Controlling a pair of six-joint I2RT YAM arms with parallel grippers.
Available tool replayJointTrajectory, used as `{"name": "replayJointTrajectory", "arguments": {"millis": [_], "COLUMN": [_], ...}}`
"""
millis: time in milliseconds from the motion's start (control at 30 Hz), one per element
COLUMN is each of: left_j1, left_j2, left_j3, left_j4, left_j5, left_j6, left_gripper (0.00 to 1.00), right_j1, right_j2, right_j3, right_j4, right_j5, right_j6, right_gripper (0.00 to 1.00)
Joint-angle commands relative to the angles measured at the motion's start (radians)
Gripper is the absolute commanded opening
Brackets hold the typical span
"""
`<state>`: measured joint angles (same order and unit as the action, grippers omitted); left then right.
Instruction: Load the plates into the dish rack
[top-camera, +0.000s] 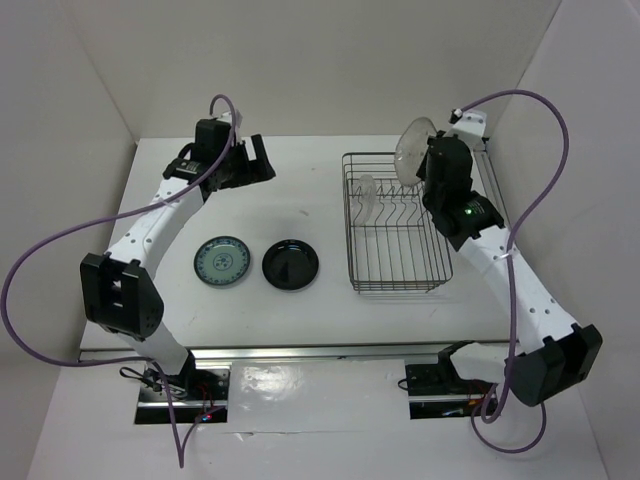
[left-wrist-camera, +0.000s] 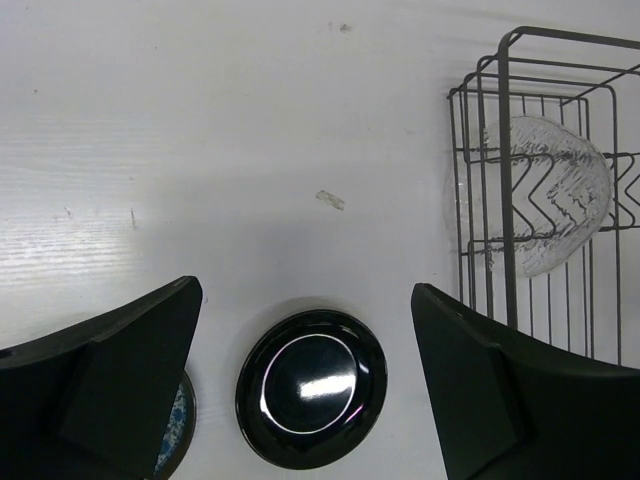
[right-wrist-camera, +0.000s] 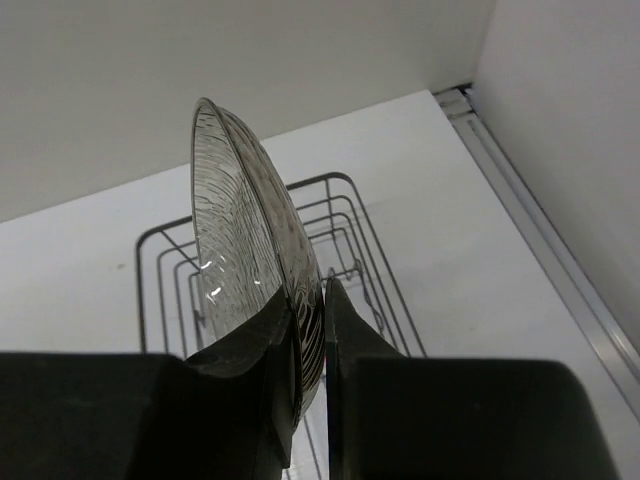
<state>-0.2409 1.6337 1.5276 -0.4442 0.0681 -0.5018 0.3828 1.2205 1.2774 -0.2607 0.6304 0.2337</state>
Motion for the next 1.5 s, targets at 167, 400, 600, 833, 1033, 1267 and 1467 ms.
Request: {"name": "replayJointTrajectory", "arguments": {"millis": [167, 400, 600, 833, 1033, 1267, 1467], "left_j1": [0.000, 0.000, 0.000, 0.000, 0.000, 0.000, 0.000], "left_j2": [0.038, 0.020, 0.011, 0.011, 0.011, 0.031, 0.031], "left_j3": [0.025, 0.025, 0.016, 0.016, 0.016, 0.016, 0.025], "left_j4": [-0.024, -0.024, -0.033, -0.033, -0.033, -0.033, -0.042], "left_j5": [-0.027, -0.054, -0.065, -0.065, -0.056, -0.047, -0.047], "left_j6": [-0.001, -0.012, -0.003, 0.006, 0.006, 0.006, 0.006], "left_gripper": [1.00, 1.00, 1.00, 1.00, 1.00, 1.00, 1.00], "right_j1": [-0.051, -0.051, -0.051, -0.051, -0.051, -0.041, -0.041], "right_j2": [0.094, 0.195, 0.243, 0.307, 0.340, 0.379, 0.408], "right_j3": [-0.024, -0.023, -0.021, -0.021, -0.012, 0.022, 0.051], "right_j4": [-0.041, 0.018, 0.055, 0.066, 0.077, 0.077, 0.086], "right_j5": [-0.001, -0.081, -0.109, -0.121, -0.130, -0.130, -0.100], "right_j6": [-0.020, -0.020, -0.020, -0.031, -0.031, -0.031, -0.042], "right_gripper": [0.00, 0.00, 0.00, 0.00, 0.01, 0.37, 0.63]}}
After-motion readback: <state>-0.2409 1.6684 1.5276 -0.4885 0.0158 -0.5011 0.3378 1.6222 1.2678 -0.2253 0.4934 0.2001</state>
